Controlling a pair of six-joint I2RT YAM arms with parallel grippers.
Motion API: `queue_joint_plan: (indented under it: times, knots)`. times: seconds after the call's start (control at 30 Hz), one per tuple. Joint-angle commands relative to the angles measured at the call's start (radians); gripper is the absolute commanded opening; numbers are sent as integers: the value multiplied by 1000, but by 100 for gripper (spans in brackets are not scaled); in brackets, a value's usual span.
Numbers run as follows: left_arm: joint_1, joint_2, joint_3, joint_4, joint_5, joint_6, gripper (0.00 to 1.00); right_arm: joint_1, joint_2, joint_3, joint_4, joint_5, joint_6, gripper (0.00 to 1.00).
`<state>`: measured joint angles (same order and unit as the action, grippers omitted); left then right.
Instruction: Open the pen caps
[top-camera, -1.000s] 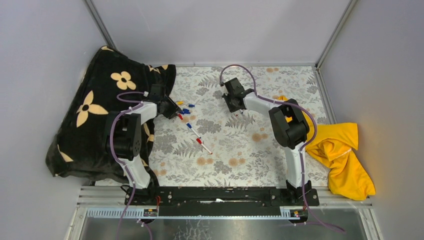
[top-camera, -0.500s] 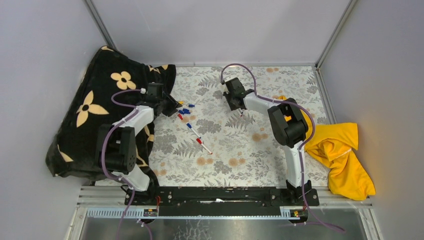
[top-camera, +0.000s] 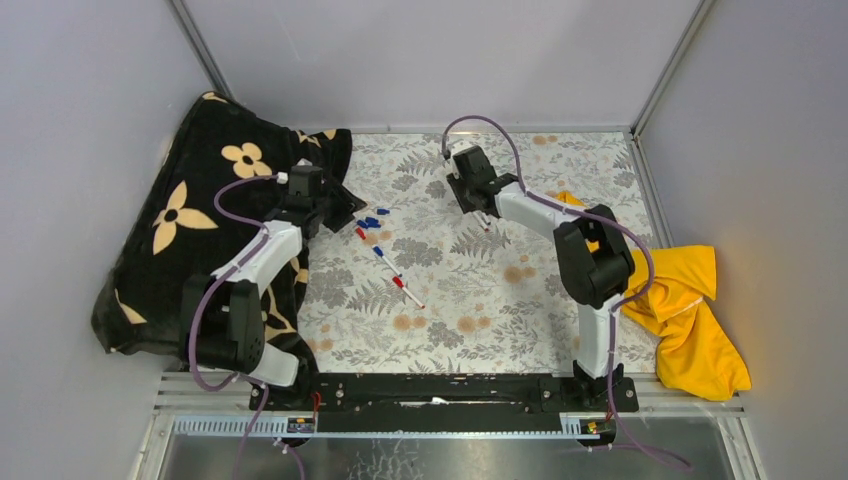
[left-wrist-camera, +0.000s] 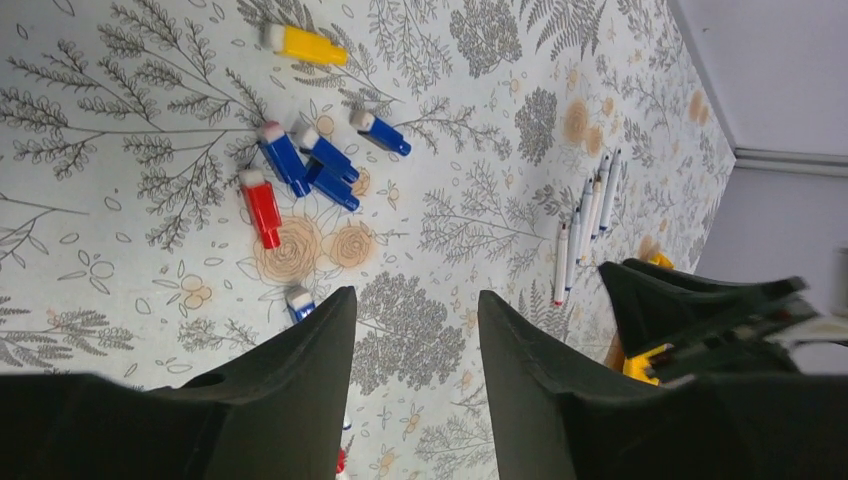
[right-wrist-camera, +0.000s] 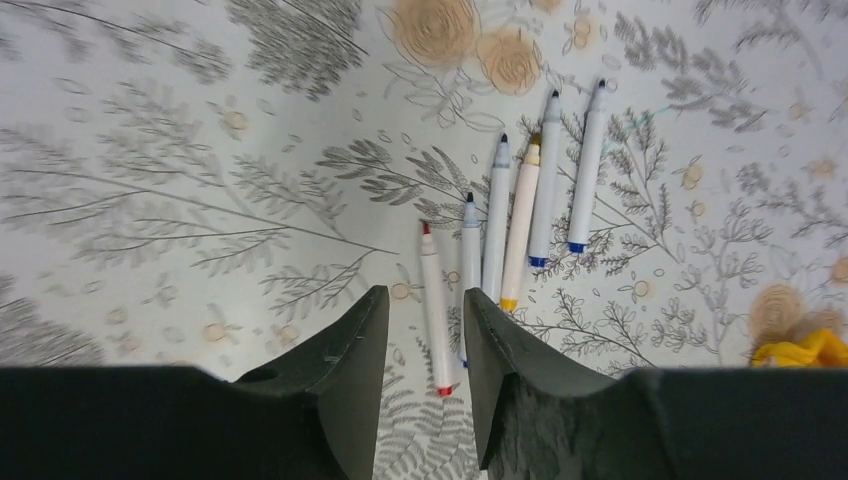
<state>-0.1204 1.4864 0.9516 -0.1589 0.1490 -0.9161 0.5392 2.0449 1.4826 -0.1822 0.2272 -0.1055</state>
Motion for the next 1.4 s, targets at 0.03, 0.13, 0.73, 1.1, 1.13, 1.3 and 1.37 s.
queue_joint_plan:
  times: [0.03,0.13,0.73,1.1,1.13,1.3,1.37]
  knots:
    - [-16,-65,-61,9,-8,14,56,87,-157,23,-73,-37,-11,41]
    - [-16,-119,-101,7,-17,14,59,142,-204,-15,-125,-90,19,42]
    - [-16,-408,-202,-77,-58,25,90,411,-299,-283,-26,-286,244,48]
    - [-15,-467,-235,-81,-59,0,93,484,-179,-264,2,-178,279,48]
    - [-14,-476,-238,-84,-61,-2,93,485,-170,-261,1,-170,280,48]
    - [-11,-526,-247,-97,-85,-7,94,487,-139,-254,-1,-142,279,48]
    - [-10,-533,-251,-100,-86,-7,94,487,-124,-247,-7,-136,278,48]
